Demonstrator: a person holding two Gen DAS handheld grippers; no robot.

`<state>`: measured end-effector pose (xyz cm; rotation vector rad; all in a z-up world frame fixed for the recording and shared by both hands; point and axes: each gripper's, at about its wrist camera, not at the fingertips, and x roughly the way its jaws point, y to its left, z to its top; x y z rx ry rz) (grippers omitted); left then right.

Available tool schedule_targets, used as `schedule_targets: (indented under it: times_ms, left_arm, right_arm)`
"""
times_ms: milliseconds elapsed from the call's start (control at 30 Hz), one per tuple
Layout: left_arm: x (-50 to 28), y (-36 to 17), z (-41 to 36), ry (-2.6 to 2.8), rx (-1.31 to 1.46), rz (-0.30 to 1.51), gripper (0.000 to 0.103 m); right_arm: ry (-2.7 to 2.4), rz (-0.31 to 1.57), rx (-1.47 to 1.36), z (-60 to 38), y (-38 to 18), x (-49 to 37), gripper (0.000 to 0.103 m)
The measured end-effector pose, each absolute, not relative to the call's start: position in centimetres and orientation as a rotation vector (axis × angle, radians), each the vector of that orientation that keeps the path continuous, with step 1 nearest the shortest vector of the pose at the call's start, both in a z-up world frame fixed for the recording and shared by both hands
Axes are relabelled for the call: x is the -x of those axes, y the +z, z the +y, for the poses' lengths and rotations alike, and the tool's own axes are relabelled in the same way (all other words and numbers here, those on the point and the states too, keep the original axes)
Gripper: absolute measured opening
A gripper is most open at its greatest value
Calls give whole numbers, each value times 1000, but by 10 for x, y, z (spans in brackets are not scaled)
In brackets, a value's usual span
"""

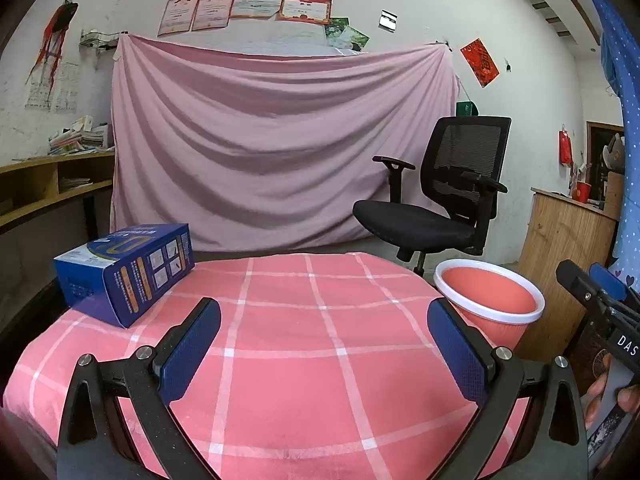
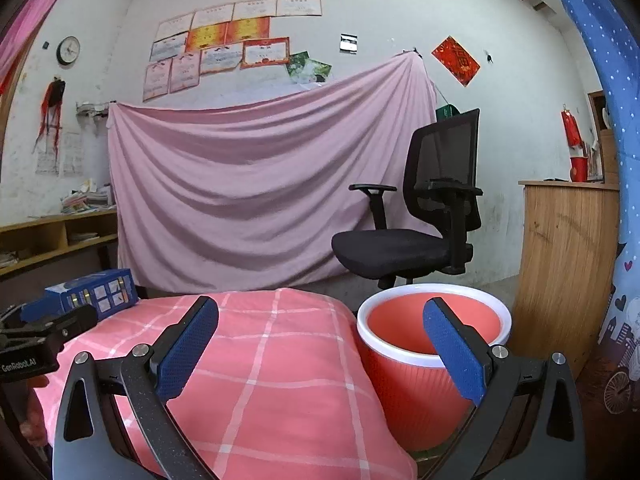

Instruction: Collect trash

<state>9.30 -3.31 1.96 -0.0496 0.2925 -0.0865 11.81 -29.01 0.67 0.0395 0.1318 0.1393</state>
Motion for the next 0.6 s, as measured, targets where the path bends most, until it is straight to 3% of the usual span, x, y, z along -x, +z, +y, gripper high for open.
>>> schedule_targets:
  times_ms: [600]
  left_arm:
    - [-85,19,-32,-83,39,278,101]
  right_arm:
    - [137,126,-43,-288,3,-112,103]
